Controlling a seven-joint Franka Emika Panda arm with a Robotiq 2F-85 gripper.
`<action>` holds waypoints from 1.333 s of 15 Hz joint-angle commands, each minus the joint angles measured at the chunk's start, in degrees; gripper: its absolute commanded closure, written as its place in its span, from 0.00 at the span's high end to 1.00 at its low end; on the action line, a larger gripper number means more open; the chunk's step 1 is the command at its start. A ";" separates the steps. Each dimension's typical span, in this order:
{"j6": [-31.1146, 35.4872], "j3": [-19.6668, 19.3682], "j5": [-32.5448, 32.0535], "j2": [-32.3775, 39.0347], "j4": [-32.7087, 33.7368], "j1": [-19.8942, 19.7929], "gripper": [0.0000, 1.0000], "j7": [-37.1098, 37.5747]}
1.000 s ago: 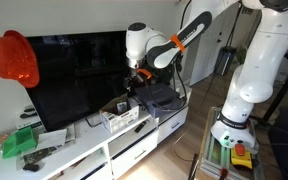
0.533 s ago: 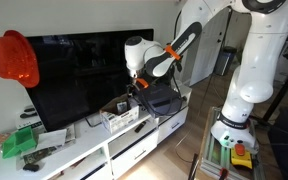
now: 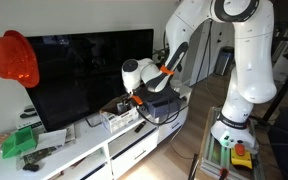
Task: Remove one sachet from the white box and put it on the table
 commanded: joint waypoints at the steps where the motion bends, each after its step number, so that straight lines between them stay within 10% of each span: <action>1: 0.19 -0.60 -1.37 1.21 0.89 0.82 1.00 1.15; 8: -0.46 -0.72 -0.51 4.11 3.80 1.24 1.00 3.07; 20: -1.67 -5.74 -11.40 18.18 16.71 7.33 1.00 27.26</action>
